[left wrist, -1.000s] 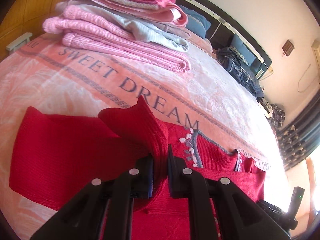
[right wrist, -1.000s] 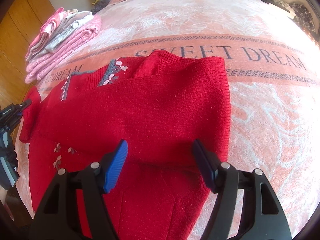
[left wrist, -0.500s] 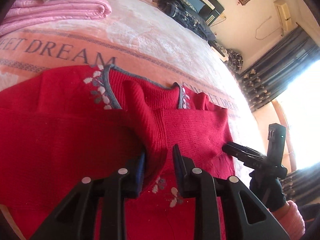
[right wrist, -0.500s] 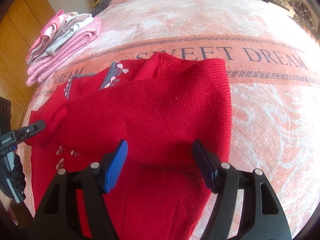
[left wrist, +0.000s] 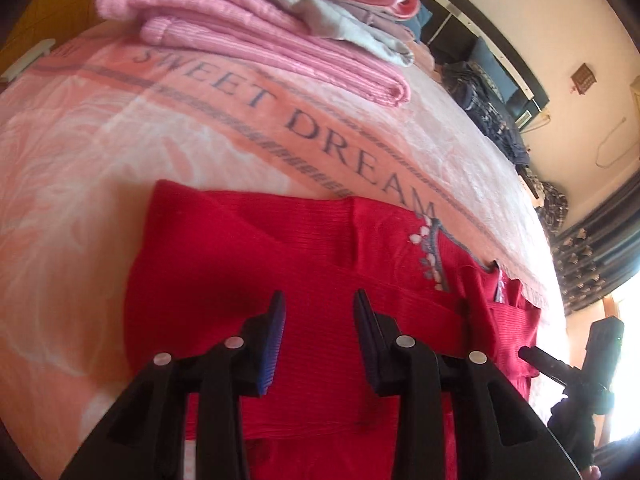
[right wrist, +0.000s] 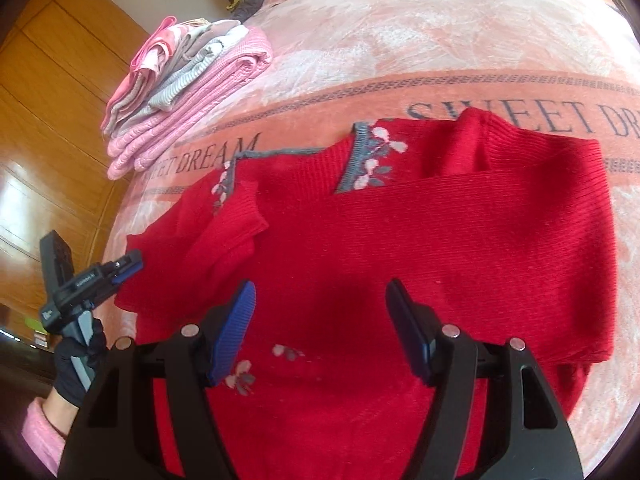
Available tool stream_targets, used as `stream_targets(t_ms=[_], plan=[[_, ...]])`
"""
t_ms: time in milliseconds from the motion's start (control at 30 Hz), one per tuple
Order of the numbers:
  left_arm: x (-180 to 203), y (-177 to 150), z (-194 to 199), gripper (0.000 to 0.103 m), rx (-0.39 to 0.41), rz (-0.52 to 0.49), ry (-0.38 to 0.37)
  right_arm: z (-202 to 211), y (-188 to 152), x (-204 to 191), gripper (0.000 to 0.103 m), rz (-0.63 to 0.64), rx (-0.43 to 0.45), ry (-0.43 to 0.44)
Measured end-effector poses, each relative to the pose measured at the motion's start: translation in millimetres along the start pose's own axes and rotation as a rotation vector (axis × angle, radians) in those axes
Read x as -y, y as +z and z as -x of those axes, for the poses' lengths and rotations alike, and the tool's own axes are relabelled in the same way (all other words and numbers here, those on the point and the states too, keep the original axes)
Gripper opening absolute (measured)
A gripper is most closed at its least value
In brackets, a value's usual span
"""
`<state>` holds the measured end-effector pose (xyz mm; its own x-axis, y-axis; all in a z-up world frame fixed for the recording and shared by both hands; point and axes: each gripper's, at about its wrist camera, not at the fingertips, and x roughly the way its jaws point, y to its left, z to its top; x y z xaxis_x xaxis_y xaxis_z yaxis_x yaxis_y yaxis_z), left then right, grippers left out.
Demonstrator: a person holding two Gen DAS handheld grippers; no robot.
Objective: Fold small clothes
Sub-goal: 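Release the sleeve from the left tool and flatten it on the sweater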
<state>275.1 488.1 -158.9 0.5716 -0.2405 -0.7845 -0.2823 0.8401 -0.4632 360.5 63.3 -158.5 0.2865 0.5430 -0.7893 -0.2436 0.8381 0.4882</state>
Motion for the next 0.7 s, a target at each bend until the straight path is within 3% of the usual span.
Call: stream_targets(t_ms=[200,367,467,533,700], plan=[[-24.3,0.3,7.1,0.035,-0.011,0.008,0.005,-28.4,19.9,-25.0,0.066,-0.055,-0.033,0.064],[-17.8,-1.4,3.2,0.041,-0.020,-0.024,-0.002,-50.1,28.1,-30.1,0.054,-0.104,-0.049,0.090],[-15.5,-2.7,1.4,0.045,-0.016,-0.034,0.001,-57.6,30.9,-31.3,0.035,-0.113,-0.042,0.112],[-12.3,-3.0,0.6,0.048,-0.014,-0.049,0.008,-58.4,31.6,-31.4,0.006,-0.110,-0.032,0.121],[-6.9,-3.3,0.1,0.052,-0.008,-0.060,0.024,-29.5,28.2,-34.9,0.003,-0.039,0.043,0.099]])
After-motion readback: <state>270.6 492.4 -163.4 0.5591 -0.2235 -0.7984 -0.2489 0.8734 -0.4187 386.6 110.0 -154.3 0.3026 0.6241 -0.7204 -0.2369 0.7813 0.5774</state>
